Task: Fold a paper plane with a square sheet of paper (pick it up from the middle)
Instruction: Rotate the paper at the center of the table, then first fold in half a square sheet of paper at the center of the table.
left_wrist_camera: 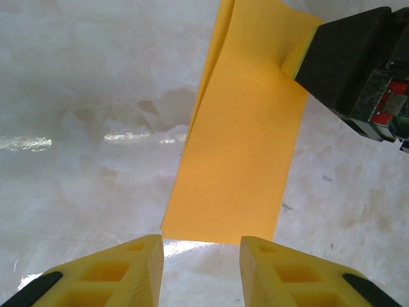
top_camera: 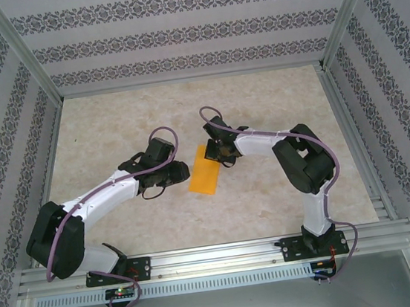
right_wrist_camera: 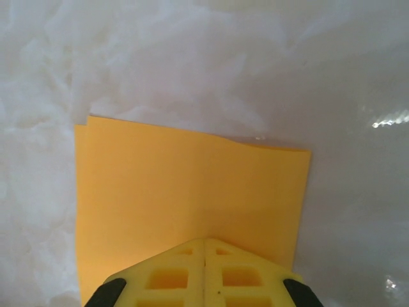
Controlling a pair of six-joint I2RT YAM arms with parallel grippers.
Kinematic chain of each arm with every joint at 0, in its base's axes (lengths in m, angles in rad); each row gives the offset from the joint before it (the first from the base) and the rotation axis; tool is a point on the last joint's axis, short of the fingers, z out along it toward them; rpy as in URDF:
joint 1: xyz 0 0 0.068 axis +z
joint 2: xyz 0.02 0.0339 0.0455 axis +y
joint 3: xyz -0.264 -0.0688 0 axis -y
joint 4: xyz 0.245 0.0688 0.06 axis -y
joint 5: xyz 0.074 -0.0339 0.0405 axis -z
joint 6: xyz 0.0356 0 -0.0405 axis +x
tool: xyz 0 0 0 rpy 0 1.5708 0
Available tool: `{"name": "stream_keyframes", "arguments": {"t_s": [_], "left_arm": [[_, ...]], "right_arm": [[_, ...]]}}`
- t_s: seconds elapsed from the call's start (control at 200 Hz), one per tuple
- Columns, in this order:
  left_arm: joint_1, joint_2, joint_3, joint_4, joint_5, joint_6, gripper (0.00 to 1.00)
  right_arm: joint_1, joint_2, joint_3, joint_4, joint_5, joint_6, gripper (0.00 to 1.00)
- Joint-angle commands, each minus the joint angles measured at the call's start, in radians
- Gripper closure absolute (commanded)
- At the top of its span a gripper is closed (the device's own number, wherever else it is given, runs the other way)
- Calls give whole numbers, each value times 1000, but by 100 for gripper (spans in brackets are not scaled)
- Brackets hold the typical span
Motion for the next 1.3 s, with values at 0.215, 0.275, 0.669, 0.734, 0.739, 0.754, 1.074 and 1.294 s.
{"name": "stream_keyframes", "arguments": {"t_s": [0.215, 0.275, 0.669, 0.734, 0.739, 0.754, 1.074, 1.294], "left_arm": [[-52, 23, 42, 11, 62, 24, 63], [-66, 33, 36, 36, 77, 9, 63], [-210, 198, -17, 408, 177, -150, 73], [-219, 218, -18, 448, 166, -166, 77], [-220, 220, -18, 450, 165, -166, 77], [-220, 224, -18, 456, 160, -170, 78], [-240, 339, 15, 543, 200, -226, 88], [-243, 360, 38, 523, 189, -227, 89]], "right_arm": [[-30, -81, -104, -68, 154, 142, 99], [-31, -129, -156, -70, 186, 191, 99], [-16, -475, -452, 167, 83, 161, 95], [-36, -523, -509, 252, 9, 102, 94], [-37, -526, -513, 256, 2, 100, 94], [-43, -534, -528, 281, -20, 89, 94], [-86, -583, -685, 470, -239, 21, 100], [-88, -519, -707, 541, -281, 45, 100]]}}
